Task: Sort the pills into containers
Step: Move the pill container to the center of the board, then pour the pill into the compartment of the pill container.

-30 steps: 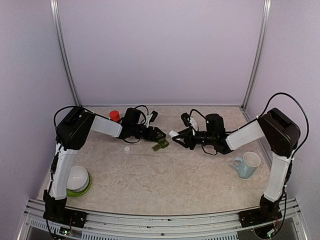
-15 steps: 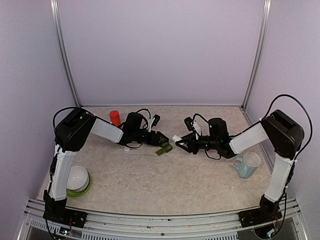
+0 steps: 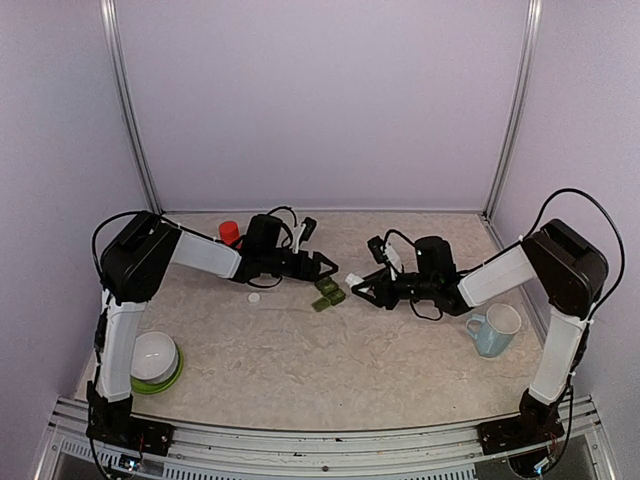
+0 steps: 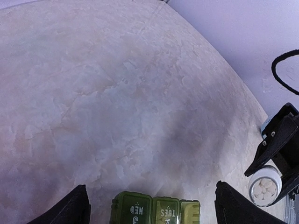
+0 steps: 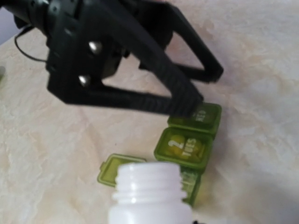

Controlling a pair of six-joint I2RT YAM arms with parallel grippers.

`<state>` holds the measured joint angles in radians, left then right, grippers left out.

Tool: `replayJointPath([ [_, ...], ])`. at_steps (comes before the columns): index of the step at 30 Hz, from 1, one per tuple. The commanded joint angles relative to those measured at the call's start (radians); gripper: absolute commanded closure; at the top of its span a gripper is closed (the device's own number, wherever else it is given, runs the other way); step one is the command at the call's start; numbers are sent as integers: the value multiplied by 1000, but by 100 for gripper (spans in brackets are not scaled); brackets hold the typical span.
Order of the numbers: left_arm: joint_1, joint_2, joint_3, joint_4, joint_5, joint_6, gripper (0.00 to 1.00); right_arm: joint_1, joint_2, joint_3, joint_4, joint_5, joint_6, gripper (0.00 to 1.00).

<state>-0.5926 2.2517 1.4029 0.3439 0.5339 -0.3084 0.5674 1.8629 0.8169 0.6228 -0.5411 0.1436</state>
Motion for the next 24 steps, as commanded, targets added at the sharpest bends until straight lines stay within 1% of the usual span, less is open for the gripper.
replayJointPath([
  [1,16,-68,-17,-12,-25,26,9,16,21,50,-49,10,-6,100],
  [4,13,-86,-33,-14,-33,45,2,23,35,71,-87,24,-14,100],
  [5,11,-91,-40,-12,-39,50,1,25,40,80,-100,29,-15,100],
  [14,0,-137,-99,25,-56,79,1,35,69,133,-182,48,-31,100],
  [24,-29,-149,-100,10,-76,121,1,46,89,169,-234,52,-42,100],
])
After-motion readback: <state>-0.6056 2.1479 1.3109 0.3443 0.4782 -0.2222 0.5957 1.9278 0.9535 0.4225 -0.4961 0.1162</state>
